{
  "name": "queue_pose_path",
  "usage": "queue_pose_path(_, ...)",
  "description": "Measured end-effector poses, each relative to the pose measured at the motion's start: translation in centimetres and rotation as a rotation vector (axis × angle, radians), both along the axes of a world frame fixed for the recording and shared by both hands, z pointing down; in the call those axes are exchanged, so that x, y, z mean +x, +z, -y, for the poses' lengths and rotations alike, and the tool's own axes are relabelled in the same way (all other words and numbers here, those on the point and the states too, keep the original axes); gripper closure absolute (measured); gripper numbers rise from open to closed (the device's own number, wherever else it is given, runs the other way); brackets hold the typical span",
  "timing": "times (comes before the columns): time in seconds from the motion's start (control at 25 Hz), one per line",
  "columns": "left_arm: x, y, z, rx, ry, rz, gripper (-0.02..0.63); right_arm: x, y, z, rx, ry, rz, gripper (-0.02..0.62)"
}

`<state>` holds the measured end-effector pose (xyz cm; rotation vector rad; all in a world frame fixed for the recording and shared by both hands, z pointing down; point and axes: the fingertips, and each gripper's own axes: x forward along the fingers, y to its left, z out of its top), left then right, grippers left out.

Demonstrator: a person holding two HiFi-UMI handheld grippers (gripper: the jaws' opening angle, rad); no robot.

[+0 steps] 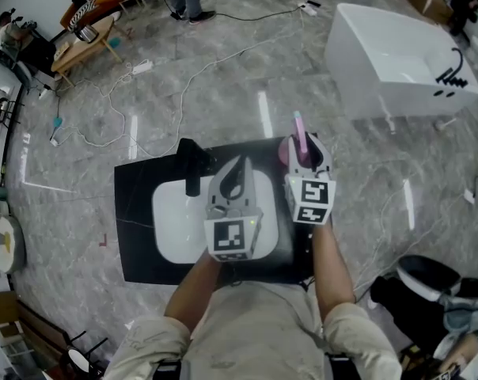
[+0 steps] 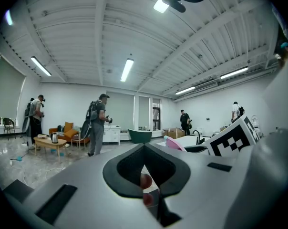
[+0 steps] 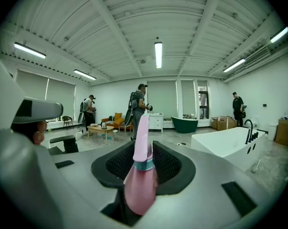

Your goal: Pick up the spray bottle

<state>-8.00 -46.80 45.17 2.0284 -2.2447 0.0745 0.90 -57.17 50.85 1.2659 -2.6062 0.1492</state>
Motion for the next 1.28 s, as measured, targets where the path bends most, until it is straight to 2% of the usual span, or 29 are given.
queue_pose_path(0.32, 0.7, -1.2, -1.6, 0.049, 0.051, 0.035, 0.604, 1.6, -3.0, -3.1, 0.05, 0.044, 0.007, 0.469)
queue_pose_path(0.52, 1.0, -2.3, -2.6, 0.085, 0.079, 0.028, 0.604, 2.6, -5.5, -5.7, 0.092, 0.07, 0.023, 0.469)
queue_pose_path(0.72, 1.3, -2.7, -4.2, 0.088, 0.108, 0.01, 0.604, 3.0, -7.5, -8.9, 0.127, 0.087, 0.042, 0.469)
queue_pose_path(1.28, 2.6, -4.1, -7.8, 0.122, 0.191, 0.039, 0.604, 5.3, -11.1, -16.2, 0.194, 0.113, 0.07, 0.469)
